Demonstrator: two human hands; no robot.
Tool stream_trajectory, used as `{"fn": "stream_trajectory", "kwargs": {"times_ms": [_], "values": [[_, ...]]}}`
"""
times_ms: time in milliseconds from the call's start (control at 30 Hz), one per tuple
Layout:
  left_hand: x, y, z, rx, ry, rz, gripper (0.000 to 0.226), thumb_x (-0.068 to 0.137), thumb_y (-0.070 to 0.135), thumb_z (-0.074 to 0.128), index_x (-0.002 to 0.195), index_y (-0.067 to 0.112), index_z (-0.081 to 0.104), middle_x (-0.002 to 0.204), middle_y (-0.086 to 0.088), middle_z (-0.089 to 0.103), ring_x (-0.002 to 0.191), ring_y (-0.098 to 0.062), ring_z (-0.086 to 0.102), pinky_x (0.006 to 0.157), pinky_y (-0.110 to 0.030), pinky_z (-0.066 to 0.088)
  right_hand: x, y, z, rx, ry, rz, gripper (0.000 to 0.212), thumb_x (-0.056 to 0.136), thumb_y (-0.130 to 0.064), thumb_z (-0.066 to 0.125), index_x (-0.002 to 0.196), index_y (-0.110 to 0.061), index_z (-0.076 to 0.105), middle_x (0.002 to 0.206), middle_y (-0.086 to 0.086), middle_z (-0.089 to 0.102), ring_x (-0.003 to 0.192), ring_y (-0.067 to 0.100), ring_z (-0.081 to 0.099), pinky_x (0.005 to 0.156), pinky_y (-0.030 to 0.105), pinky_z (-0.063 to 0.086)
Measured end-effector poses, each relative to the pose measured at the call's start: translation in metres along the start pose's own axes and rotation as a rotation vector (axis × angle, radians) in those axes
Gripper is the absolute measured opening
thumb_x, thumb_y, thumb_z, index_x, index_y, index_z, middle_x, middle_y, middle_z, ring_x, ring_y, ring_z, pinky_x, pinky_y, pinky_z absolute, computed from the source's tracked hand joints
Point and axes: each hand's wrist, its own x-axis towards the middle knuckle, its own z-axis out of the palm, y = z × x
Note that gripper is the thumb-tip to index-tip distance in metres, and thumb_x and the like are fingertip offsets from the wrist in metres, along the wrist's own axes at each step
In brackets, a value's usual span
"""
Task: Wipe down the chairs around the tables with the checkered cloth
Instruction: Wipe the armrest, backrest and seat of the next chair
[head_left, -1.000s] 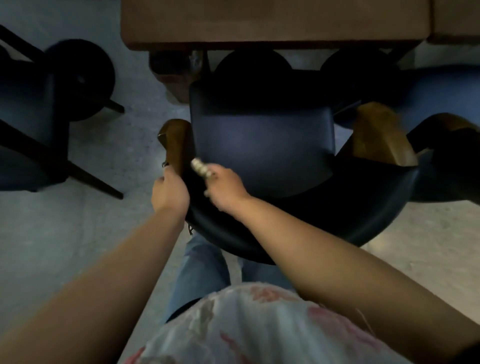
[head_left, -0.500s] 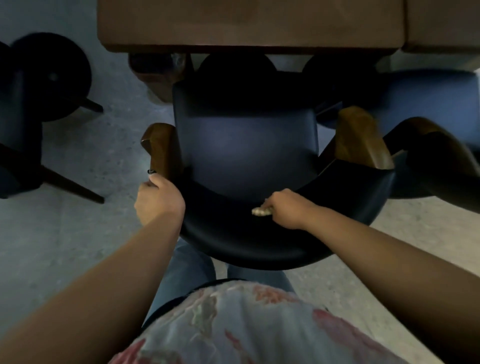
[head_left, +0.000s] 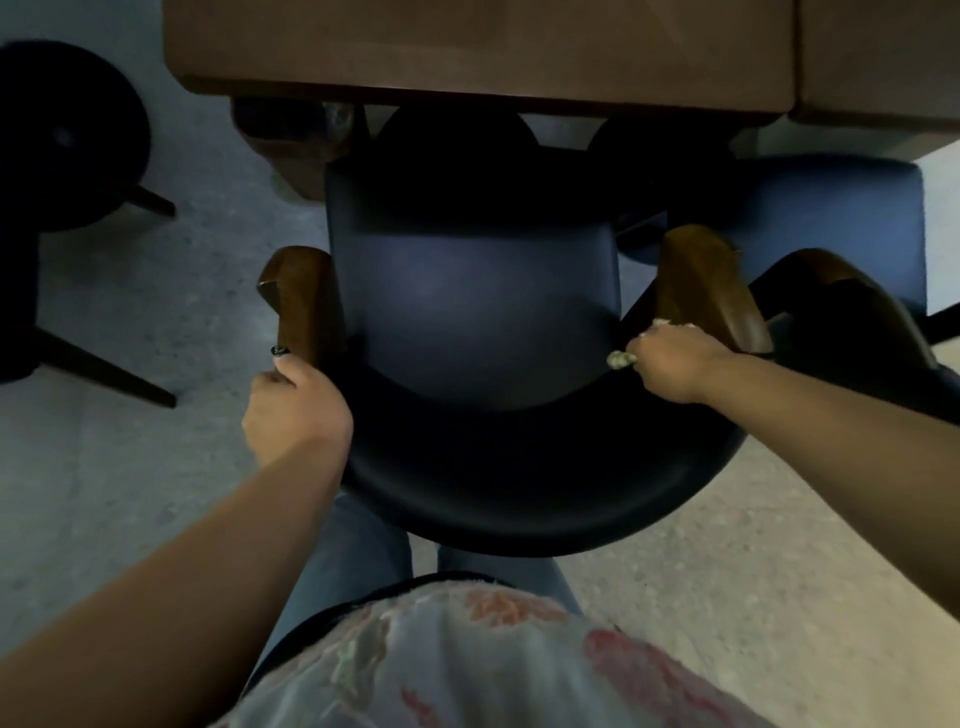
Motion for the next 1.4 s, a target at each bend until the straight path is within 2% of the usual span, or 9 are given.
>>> {"fn": "stream_trajectory", "kwargs": {"times_ms": [400, 600, 700, 800, 967, 1100, 1233, 1333, 1400], "values": [[-0.004, 0.003, -0.005, -0.004, -0.036, -0.021, 0.056, 0.1, 0.045, 0.025, 0.117, 0.005, 0.06, 0.116, -0.021, 0.062, 0.108, -0.041, 0.056, 0.088, -0.045, 0.04, -0.017, -0.177, 0.019, 0.613, 0.013, -0.118, 0.025, 0.093, -0.012, 0.046, 0.109, -0.01, 0.065, 0.117, 0.02, 0.063, 0.109, 0.037, 0.058, 0.085, 0.032, 0.045], [-0.002, 0.002, -0.003, -0.01, -0.034, -0.026, 0.053, 0.1, 0.043, 0.026, 0.113, 0.004, 0.06, 0.114, -0.023, 0.062, 0.108, -0.042, 0.055, 0.092, -0.046, 0.041, 0.009, -0.228, -0.026, 0.948, 0.081, -0.252, 0.021, 0.092, -0.015, 0.047, 0.084, -0.011, 0.066, 0.094, 0.018, 0.068, 0.088, 0.034, 0.063, 0.057, 0.026, 0.034], [-0.001, 0.002, -0.002, -0.006, -0.018, -0.022, 0.051, 0.1, 0.042, 0.028, 0.11, 0.004, 0.062, 0.113, -0.023, 0.063, 0.108, -0.042, 0.055, 0.094, -0.048, 0.042, 0.045, -0.241, -0.042, 1.136, 0.213, -0.179, 0.032, 0.087, -0.005, 0.044, 0.107, -0.013, 0.066, 0.108, 0.014, 0.066, 0.099, 0.032, 0.06, 0.069, 0.023, 0.037], [0.001, -0.001, 0.0, 0.009, 0.003, -0.006, 0.051, 0.1, 0.041, 0.028, 0.106, 0.004, 0.063, 0.109, -0.024, 0.064, 0.105, -0.043, 0.056, 0.094, -0.049, 0.044, 0.076, -0.263, -0.037, 1.124, 0.139, -0.184, 0.04, 0.086, -0.002, 0.044, 0.122, -0.008, 0.061, 0.121, 0.016, 0.062, 0.112, 0.032, 0.057, 0.08, 0.024, 0.04], [0.002, -0.002, 0.003, 0.026, 0.024, 0.002, 0.051, 0.1, 0.041, 0.028, 0.103, 0.004, 0.063, 0.106, -0.024, 0.064, 0.1, -0.043, 0.057, 0.089, -0.05, 0.045, 0.115, -0.261, -0.004, 1.121, -0.048, -0.155, 0.024, 0.096, -0.019, 0.049, 0.093, -0.004, 0.068, 0.096, 0.014, 0.066, 0.096, 0.029, 0.062, 0.069, 0.025, 0.041], [0.0, 0.0, 0.0, 0.024, 0.007, 0.002, 0.049, 0.1, 0.04, 0.028, 0.098, 0.005, 0.062, 0.104, -0.022, 0.063, 0.1, -0.042, 0.056, 0.087, -0.046, 0.043, 0.12, -0.211, 0.03, 0.771, -0.225, -0.109, 0.037, 0.099, -0.025, 0.048, 0.117, 0.004, 0.062, 0.123, 0.019, 0.062, 0.112, 0.029, 0.059, 0.09, 0.031, 0.047], [-0.001, 0.002, 0.0, 0.024, 0.007, 0.006, 0.049, 0.1, 0.041, 0.027, 0.1, 0.006, 0.062, 0.105, -0.02, 0.064, 0.101, -0.041, 0.056, 0.086, -0.045, 0.042, 0.122, -0.194, 0.028, 0.924, -0.205, -0.069, 0.029, 0.096, -0.017, 0.049, 0.111, 0.002, 0.066, 0.114, 0.019, 0.065, 0.102, 0.029, 0.061, 0.082, 0.031, 0.046], [-0.002, 0.001, 0.0, 0.03, 0.009, -0.002, 0.05, 0.1, 0.042, 0.027, 0.105, 0.007, 0.063, 0.109, -0.021, 0.063, 0.106, -0.041, 0.056, 0.092, -0.047, 0.043, 0.113, -0.235, 0.0, 1.26, -0.093, -0.212, 0.03, 0.095, -0.034, 0.055, 0.098, -0.008, 0.071, 0.08, 0.007, 0.066, 0.073, 0.022, 0.062, 0.068, 0.03, 0.047], [-0.002, 0.001, 0.0, 0.029, 0.021, -0.001, 0.052, 0.1, 0.042, 0.027, 0.107, 0.005, 0.063, 0.111, -0.023, 0.063, 0.107, -0.042, 0.055, 0.093, -0.048, 0.044, 0.108, -0.257, -0.006, 1.328, -0.092, -0.218, 0.037, 0.095, -0.043, 0.053, 0.09, -0.012, 0.071, 0.072, 0.001, 0.059, 0.07, 0.017, 0.055, 0.068, 0.027, 0.044]]}}
